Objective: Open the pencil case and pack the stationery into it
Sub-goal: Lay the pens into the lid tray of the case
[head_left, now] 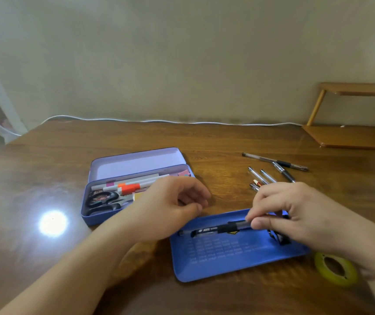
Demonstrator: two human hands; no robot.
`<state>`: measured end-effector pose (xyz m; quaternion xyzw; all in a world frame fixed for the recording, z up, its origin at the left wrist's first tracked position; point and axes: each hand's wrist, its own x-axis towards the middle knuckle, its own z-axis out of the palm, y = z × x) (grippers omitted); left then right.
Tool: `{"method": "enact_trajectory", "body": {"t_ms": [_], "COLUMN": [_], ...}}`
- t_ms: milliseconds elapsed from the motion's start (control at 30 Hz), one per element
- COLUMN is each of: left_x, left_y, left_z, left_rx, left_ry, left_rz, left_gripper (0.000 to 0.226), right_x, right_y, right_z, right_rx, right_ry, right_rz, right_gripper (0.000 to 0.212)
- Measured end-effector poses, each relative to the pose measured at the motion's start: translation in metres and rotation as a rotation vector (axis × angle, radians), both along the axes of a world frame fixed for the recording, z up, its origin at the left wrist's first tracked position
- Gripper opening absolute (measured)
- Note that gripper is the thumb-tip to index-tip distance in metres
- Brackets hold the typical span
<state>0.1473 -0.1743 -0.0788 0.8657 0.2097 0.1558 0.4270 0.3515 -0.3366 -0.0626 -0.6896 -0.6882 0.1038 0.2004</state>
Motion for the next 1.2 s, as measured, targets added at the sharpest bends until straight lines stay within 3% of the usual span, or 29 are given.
{"method": "enact_trajectory", "body": {"t_ms": [100, 200, 400, 533, 667, 867, 1033, 1200], "left_x": [-0.001, -0.002, 0.001, 0.003, 0.002, 0.0, 0.0, 0.0], "left_y": [-0.002, -0.001, -0.004, -0.001, 0.001, 0.004, 0.004, 0.002], "left_z": [0.001, 0.002, -0.004, -0.005, -0.004, -0.004, -0.004, -0.003], "left_rx": [0.131, 0.226, 0.412, 0.428, 0.378, 0.315, 0.348, 0.395], "left_ry": [0.071, 0.096, 0.131, 0.115, 0.115, 0.144, 0.145, 0.137], "left_rz": [-0.038, -0.047, -0.147, -0.121, -0.092, -0.119, -0.143, -0.164], "left_gripper": [0.021, 0.019, 0.014, 0.013, 0.015, 0.019, 0.027, 0.007], "right_x": [-0.008, 0.004, 0.038, 0.041, 0.02, -0.003, -0.022, -0.031], "right_y": [0.004, -0.001, -0.018, -0.021, -0.013, 0.007, 0.019, 0.024], "right_z": [-0.001, 0.004, 0.014, 0.016, 0.015, -0.004, -0.016, -0.022], "right_rx": [-0.017, -0.002, 0.002, 0.013, -0.049, -0.005, 0.093, 0.149], "right_ry": [-0.038, -0.026, 0.01, 0.068, 0.12, -0.067, -0.34, -0.341], "right_rz": [0.034, -0.006, -0.203, -0.234, -0.115, -0.036, 0.038, -0.023], "right_gripper": [0.014, 0.003, 0.025, 0.025, 0.018, 0.001, 0.02, 0.022]}}
